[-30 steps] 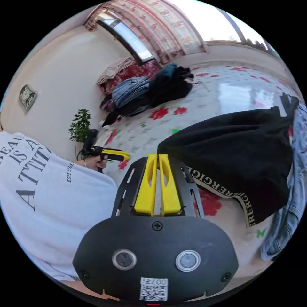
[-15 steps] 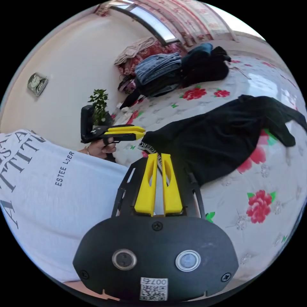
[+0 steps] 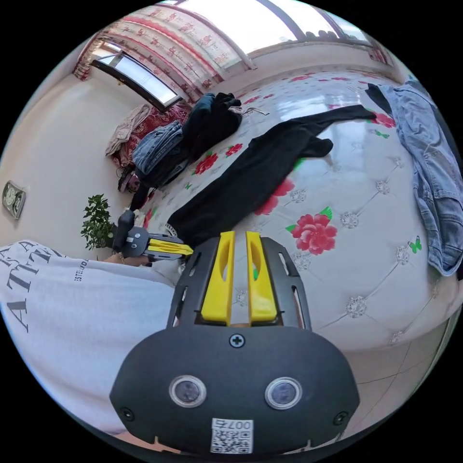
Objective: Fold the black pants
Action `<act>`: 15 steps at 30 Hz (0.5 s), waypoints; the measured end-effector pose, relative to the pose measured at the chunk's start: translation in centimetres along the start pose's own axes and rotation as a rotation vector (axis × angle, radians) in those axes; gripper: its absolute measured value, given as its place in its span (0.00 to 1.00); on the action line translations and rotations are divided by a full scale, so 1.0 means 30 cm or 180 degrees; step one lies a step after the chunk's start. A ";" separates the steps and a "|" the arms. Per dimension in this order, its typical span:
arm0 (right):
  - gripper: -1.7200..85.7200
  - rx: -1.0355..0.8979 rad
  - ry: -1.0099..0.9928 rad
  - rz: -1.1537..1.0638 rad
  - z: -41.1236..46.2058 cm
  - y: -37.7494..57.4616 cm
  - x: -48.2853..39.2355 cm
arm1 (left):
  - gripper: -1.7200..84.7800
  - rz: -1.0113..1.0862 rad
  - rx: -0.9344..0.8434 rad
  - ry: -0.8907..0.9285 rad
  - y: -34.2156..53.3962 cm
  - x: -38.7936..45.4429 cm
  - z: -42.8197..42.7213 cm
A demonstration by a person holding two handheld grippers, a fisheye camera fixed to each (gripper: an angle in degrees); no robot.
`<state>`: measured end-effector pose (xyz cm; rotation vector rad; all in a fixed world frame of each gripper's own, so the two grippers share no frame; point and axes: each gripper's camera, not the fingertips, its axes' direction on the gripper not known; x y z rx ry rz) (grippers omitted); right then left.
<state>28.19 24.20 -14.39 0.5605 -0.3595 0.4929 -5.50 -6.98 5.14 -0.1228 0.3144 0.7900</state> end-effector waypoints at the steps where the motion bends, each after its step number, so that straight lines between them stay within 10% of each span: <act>1: 0.05 0.0015 -0.0014 0.0087 0.002 -0.008 0.031 | 0.01 -0.0401 0.0016 -0.0116 0.098 -0.075 -0.012; 7: 0.06 0.0113 0.0100 0.0213 0.020 -0.130 0.126 | 0.01 -0.3012 0.0081 -0.0441 0.642 -0.379 -0.077; 15: 0.06 0.0061 0.0640 -0.0175 0.133 -0.428 0.118 | 0.10 -0.3519 0.0729 -0.0629 0.748 -0.204 -0.118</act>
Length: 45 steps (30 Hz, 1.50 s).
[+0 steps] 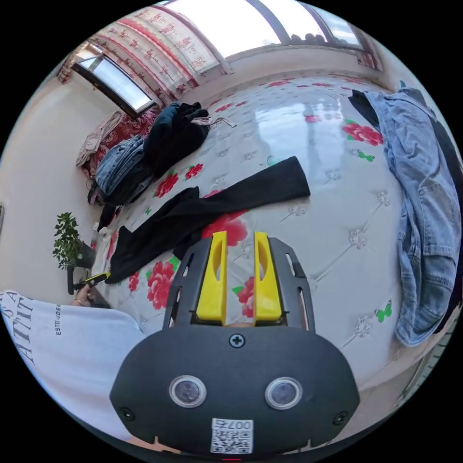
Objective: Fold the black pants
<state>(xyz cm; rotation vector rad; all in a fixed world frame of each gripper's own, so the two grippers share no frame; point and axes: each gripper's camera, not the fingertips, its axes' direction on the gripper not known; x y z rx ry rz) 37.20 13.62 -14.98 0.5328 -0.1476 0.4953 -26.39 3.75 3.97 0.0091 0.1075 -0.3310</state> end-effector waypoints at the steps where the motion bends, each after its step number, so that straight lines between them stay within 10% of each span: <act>1: 0.06 -0.0034 0.0120 -0.0157 0.031 -0.048 -0.017 | 0.11 -0.0100 0.0169 0.0098 0.024 0.002 -0.019; 14: 0.03 -0.0731 0.0937 -0.1027 0.358 -0.265 -0.115 | 0.09 -0.0262 -0.0080 -0.0443 0.038 0.139 0.125; 22: 0.02 0.0124 0.0821 -0.1415 -0.210 -0.231 -0.296 | 0.01 -0.0137 -0.0139 -0.0485 0.051 0.154 0.126; 30: 0.02 -0.0817 0.0646 -0.2105 -0.482 -0.253 -0.507 | 0.01 0.0178 -0.0080 -0.0505 0.079 0.146 0.113; 34: 0.03 -0.0843 0.1417 -0.1154 -0.174 -0.321 -0.254 | 0.01 0.0368 -0.0088 -0.0521 0.085 0.137 0.101; 45: 0.10 -0.0476 0.0928 -0.0248 0.014 0.039 0.071 | 0.01 -0.0005 0.0313 -0.0239 0.217 0.032 -0.060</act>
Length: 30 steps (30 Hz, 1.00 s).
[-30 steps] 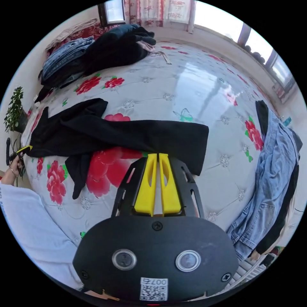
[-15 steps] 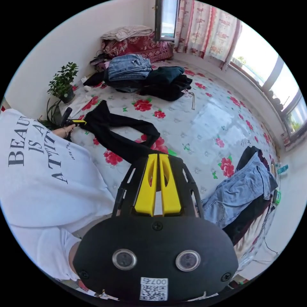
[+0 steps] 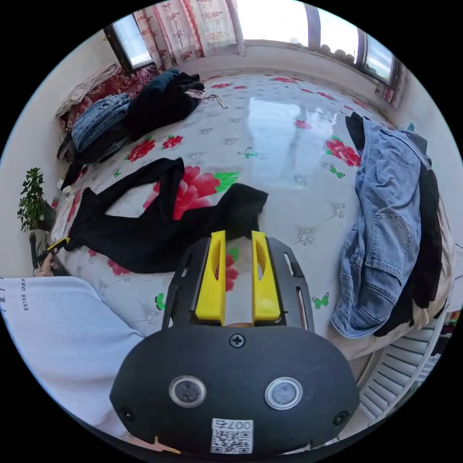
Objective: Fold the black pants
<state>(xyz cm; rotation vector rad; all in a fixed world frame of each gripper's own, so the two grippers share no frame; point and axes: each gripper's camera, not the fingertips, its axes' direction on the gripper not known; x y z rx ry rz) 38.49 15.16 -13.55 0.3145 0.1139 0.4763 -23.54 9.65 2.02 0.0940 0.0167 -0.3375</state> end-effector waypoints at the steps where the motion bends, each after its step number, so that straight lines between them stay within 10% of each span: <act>1: 0.11 0.0046 0.0004 0.0133 0.017 0.016 0.035 | 0.01 -0.0059 0.0032 0.0053 0.007 -0.018 -0.015; 23: 0.02 -0.0280 0.0655 0.0368 0.084 0.143 0.313 | 0.01 0.0830 -0.0923 0.0174 -0.056 -0.067 -0.035; 30: 0.09 0.0300 -0.0181 0.0491 0.073 0.067 0.293 | 0.05 0.0371 -0.0610 0.0428 -0.053 -0.208 -0.145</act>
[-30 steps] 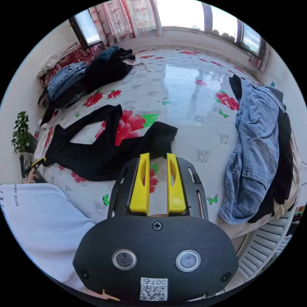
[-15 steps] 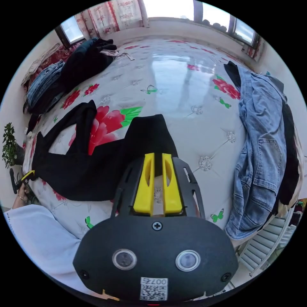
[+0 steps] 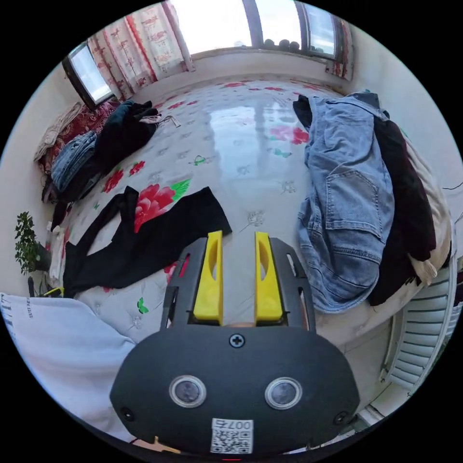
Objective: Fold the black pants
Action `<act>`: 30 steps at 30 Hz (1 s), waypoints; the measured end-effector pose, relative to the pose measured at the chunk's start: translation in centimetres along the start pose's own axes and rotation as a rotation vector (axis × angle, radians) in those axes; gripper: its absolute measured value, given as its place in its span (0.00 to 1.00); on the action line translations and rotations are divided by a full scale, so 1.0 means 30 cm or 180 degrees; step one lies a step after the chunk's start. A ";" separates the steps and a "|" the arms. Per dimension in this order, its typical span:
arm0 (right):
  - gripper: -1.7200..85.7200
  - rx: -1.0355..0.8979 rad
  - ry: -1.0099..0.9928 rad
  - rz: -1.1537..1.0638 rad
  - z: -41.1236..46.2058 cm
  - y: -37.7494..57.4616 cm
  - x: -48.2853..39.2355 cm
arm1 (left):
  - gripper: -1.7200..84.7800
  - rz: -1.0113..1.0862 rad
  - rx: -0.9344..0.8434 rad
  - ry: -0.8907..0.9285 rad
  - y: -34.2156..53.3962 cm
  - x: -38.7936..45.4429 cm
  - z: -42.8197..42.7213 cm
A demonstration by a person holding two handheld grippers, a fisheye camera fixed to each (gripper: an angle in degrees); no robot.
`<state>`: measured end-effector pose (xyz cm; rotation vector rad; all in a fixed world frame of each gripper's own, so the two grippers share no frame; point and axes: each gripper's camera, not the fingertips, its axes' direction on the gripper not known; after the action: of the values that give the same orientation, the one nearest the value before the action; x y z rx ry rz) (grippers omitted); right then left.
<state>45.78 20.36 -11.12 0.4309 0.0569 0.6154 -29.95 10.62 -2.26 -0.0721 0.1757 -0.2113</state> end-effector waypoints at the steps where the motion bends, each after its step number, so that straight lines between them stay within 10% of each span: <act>1: 0.10 -0.0004 -0.0057 -0.0050 0.058 -0.041 -0.035 | 0.06 -0.0071 0.0145 -0.0013 -0.013 -0.011 -0.032; 10: 0.10 -0.0561 0.0891 -0.1068 0.337 0.031 -0.312 | 0.08 -0.0208 0.0232 -0.0230 -0.164 0.011 0.006; 17: 0.07 -0.0846 0.1418 -0.0592 0.167 0.122 -0.191 | 0.08 -0.0212 0.0101 -0.0134 -0.299 0.032 0.121; 22: 0.07 0.0154 0.0408 -0.0966 0.048 -0.009 -0.469 | 0.08 -0.0175 0.0008 -0.0218 -0.378 0.051 0.177; 30: 0.09 -0.0293 -0.0483 -0.1498 0.453 -0.289 -0.929 | 0.05 -0.0272 0.0062 -0.0253 -0.355 0.063 0.173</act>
<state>30.14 -6.97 -4.38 0.3570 -0.0152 0.1206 -29.33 0.09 3.48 -0.0687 0.0914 -0.2948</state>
